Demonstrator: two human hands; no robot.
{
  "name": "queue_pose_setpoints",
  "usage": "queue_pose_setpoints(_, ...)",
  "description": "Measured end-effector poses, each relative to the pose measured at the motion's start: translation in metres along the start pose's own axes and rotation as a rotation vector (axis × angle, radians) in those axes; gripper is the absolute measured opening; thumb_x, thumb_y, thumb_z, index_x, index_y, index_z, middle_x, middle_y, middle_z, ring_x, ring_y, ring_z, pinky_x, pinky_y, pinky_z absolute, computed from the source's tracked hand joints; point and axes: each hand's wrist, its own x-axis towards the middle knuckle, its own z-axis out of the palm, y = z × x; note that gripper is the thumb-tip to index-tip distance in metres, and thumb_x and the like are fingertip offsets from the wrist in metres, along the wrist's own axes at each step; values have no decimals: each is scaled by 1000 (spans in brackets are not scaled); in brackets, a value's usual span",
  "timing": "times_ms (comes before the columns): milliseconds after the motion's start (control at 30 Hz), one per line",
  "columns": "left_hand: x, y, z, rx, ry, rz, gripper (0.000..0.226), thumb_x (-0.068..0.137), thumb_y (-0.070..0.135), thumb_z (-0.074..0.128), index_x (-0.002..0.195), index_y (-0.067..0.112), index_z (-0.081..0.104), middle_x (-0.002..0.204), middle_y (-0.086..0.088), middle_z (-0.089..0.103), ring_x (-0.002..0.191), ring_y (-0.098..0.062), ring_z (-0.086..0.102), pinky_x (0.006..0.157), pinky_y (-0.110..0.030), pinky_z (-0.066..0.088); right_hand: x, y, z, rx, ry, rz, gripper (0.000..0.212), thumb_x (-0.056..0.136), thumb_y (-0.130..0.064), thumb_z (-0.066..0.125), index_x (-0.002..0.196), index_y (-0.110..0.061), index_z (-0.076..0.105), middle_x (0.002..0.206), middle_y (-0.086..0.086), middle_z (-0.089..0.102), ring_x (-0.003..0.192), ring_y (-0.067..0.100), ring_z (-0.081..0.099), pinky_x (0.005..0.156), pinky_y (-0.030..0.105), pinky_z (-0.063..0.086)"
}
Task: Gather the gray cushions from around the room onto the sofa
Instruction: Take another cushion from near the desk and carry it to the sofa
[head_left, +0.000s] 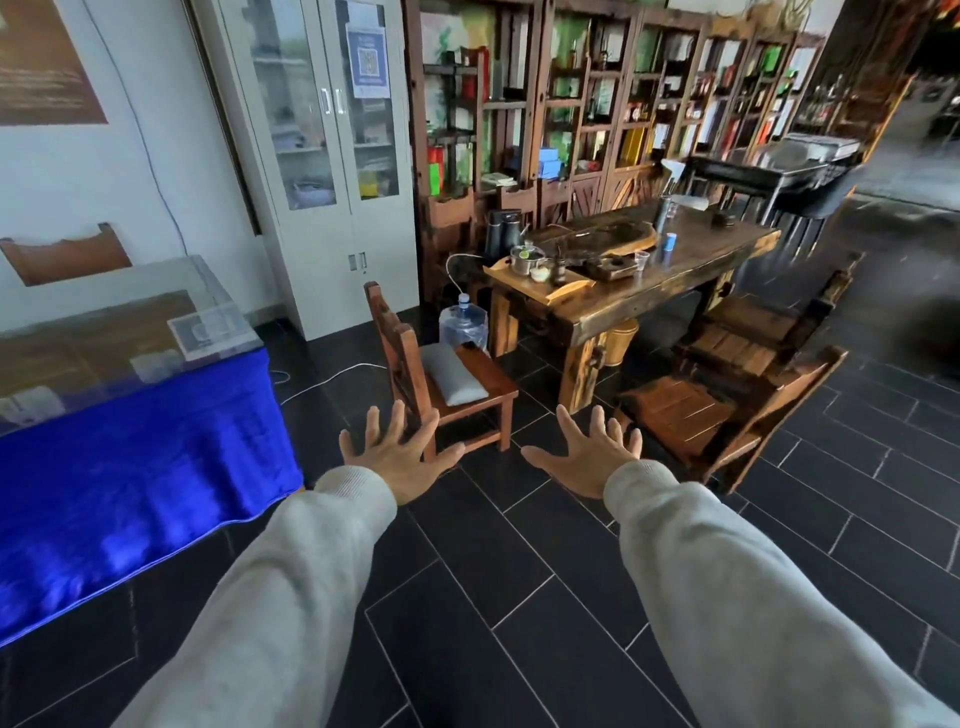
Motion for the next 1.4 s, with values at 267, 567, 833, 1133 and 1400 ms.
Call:
queue_pose_setpoints(267, 169, 10, -76, -24, -9, 9, 82, 88, 89, 12, 160, 55, -6, 175, 1, -17, 158, -32, -24, 121, -66, -12, 165, -23, -47, 24, 3, -7, 104, 81, -99, 22, 166, -47, -5, 177, 11, -12, 163, 38, -9, 124, 63, -11)
queue_pose_setpoints(567, 329, 49, -88, 12, -55, 43, 84, 87, 90, 11, 160, 53, -8, 173, 1, -24, 157, -32, -27, 120, -66, -12, 320, -18, -76, 60, -55, -30, 100, 88, -92, 27, 168, -41, -3, 177, 15, -9, 163, 40, -7, 125, 64, -9)
queue_pose_setpoints(833, 471, 98, -99, 64, -105, -44, 79, 94, 83, 15, 161, 50, -11, 172, -1, -26, 158, -33, -23, 122, -66, -9, 479, 3, -120, 89, -122, -98, 100, 91, -89, 30, 169, -37, -5, 177, 16, -7, 163, 39, -5, 126, 62, -8)
queue_pose_setpoints(1133, 598, 133, -117, -109, -122, -99, 85, 87, 91, 15, 158, 55, -14, 171, 3, -29, 158, -29, -23, 124, -61, -8, 640, 6, -161, 93, -162, -116, 99, 91, -88, 30, 169, -36, -2, 177, 15, -3, 163, 38, 0, 128, 61, -6)
queue_pose_setpoints(1400, 715, 119, -111, -210, -184, -161, 83, 91, 87, 19, 161, 52, -8, 173, 1, -25, 159, -29, -20, 125, -59, -5, 768, -35, -138, 23, -211, -160, 99, 91, -89, 29, 169, -35, 1, 177, 16, 1, 163, 38, 2, 127, 61, -4)
